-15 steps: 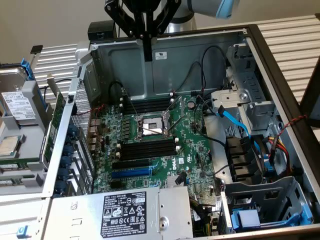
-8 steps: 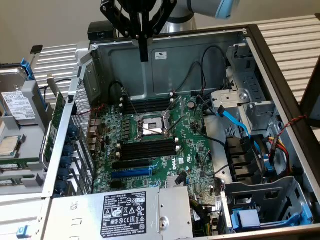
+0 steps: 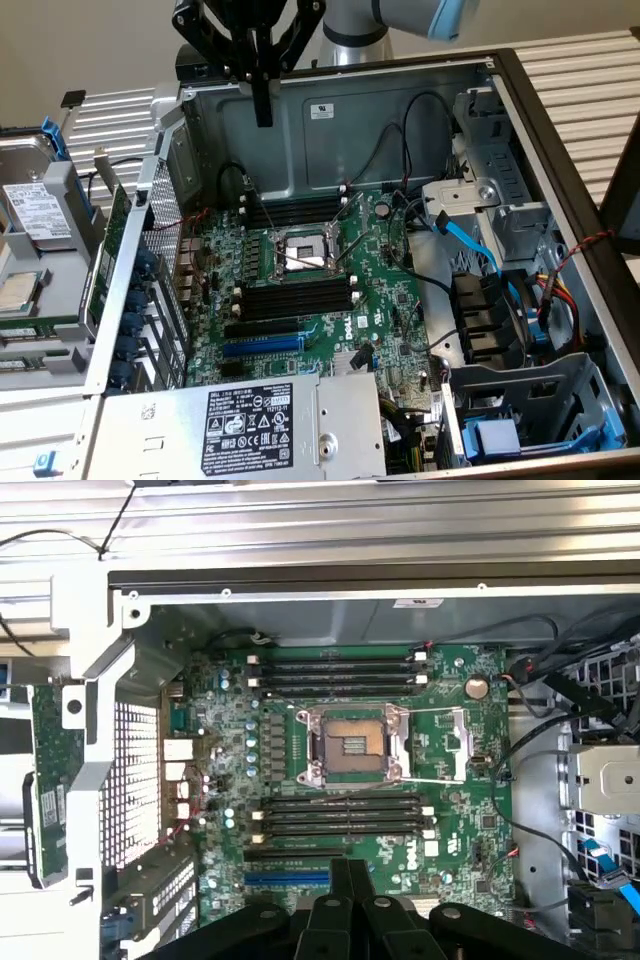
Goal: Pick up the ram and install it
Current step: 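Reach for the ram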
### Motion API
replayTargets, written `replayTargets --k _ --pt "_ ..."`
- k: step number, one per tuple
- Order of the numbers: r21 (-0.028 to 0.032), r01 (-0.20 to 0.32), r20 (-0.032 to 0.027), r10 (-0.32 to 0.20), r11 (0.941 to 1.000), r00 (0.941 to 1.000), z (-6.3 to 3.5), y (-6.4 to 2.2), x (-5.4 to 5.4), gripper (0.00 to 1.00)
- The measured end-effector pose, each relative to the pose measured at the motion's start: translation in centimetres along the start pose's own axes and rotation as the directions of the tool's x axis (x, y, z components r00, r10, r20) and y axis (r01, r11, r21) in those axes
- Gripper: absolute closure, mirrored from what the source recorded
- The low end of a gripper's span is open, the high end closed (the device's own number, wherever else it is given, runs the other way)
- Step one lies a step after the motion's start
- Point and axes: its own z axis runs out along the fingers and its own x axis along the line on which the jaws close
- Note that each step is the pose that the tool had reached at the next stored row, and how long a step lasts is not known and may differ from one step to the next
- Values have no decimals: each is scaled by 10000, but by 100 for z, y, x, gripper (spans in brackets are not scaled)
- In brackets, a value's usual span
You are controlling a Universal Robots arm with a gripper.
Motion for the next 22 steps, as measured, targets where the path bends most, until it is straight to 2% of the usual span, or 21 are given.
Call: replayTargets --k 10,12,22 --pt "-2 0 0 0 10000 10000 -1 -27 377 90" --pt "-6 2 47 -2 10000 10000 4 -33 447 90" --pt "-8 1 53 -1 10000 10000 -6 -69 901 90"
